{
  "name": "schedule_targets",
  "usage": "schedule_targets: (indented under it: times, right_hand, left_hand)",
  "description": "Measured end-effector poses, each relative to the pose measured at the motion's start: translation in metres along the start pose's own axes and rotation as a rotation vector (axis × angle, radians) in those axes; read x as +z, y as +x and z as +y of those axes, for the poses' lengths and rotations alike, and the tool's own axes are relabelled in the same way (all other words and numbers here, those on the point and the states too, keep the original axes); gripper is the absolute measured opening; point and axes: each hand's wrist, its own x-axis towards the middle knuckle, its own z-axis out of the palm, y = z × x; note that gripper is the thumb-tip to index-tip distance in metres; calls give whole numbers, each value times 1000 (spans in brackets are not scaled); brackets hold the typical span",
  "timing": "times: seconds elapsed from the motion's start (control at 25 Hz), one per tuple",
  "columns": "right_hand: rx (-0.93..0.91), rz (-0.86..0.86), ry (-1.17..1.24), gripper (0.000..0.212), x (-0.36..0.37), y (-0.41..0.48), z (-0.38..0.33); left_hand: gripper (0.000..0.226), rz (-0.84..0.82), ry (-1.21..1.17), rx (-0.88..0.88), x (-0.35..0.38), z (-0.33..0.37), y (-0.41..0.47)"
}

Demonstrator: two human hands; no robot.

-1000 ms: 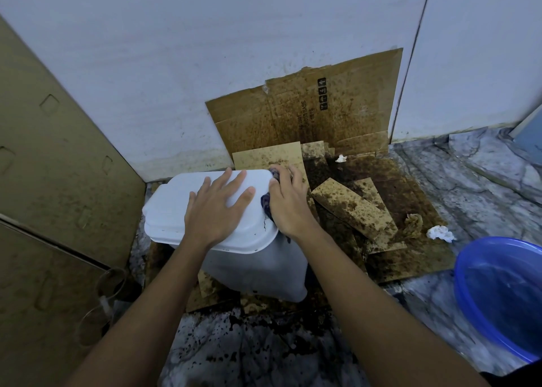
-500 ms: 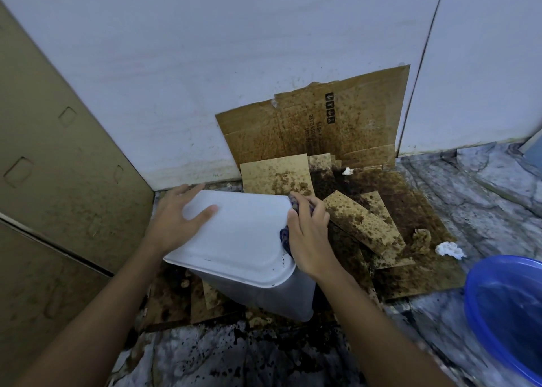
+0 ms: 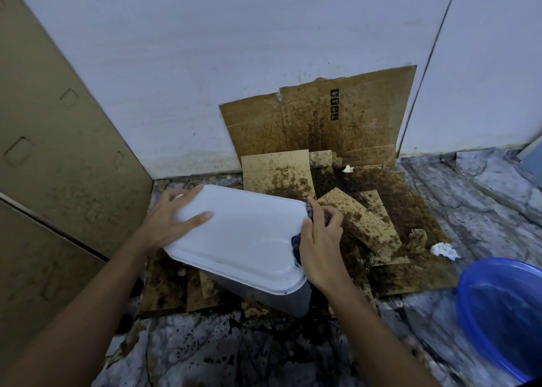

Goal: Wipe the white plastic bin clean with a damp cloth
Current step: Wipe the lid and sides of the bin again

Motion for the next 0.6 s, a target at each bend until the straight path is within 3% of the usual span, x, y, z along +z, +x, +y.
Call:
schedule_targets:
  times: [0.12,0.36,0.48,0.6]
  right_hand:
    - [-11,18,20,49,3,-3,1]
    - [13,-3,103,48,-14,5,8]
    - [-17,-78,122,46,-23,22,4]
    - [-68,-146,111,44,-28,44,3]
  left_hand:
    - [100,-39,-9,1,-4,5,0]
    - [87,40,-98,-6,8,10,-13]
    - [110,109,-128,-29,13,4,-28]
    - [117,117,-157,-55,15,5,-49]
